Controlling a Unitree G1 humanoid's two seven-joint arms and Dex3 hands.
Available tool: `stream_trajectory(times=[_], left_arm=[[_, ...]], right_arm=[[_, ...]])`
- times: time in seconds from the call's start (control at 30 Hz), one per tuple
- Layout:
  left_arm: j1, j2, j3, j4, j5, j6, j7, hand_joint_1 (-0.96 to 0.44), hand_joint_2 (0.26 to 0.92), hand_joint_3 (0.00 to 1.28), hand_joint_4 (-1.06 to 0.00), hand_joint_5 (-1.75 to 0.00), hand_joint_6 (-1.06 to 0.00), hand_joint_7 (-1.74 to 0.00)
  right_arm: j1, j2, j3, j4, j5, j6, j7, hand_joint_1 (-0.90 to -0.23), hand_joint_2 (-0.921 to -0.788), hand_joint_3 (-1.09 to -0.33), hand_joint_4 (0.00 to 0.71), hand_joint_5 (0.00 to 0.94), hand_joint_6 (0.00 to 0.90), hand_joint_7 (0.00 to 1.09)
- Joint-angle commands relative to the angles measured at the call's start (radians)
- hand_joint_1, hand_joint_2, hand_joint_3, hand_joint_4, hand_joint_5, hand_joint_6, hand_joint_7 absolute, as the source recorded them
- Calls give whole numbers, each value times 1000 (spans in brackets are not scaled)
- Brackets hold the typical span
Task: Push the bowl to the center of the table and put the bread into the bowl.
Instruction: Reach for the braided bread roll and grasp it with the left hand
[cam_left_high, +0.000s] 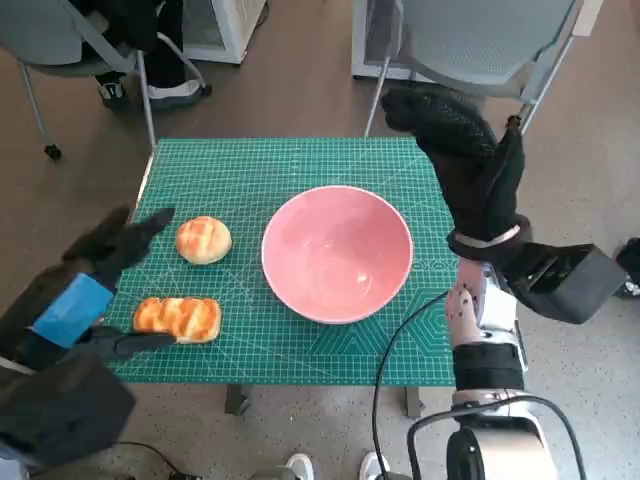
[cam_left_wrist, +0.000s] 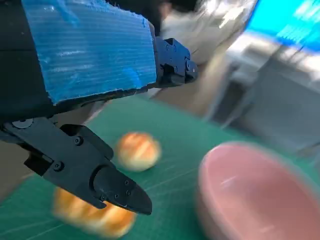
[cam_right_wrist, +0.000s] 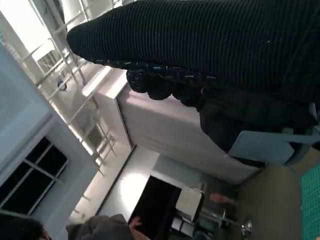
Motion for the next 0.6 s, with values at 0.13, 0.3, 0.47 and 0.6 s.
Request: stream_trajectory(times=[0.13,0.3,0.47,0.6], left_arm=[[-32,49,-150,4,91,88,-10,-248,653,47,-94,-7,-286,-57],[-49,40,-220,55,128,62,9,-240,654,47,-124,-12,-310,-43],[-75,35,-299,110,180,68,5,-247,658,46,-146,-13,-328,-35],[-104,20,-351,156,216,78,-1,-252,663,43,-160,-12,-336,-26]], right_arm=[[13,-9,-3,23,13,21,11,-697,-921,-866,128,2,187,82],[13,-13,-6,23,18,26,17,-698,-921,-866,127,1,185,86],[21,-19,-9,12,25,32,23,-699,-921,-866,127,1,183,89],[23,-25,-15,17,31,33,32,-709,-921,-862,128,1,182,93]])
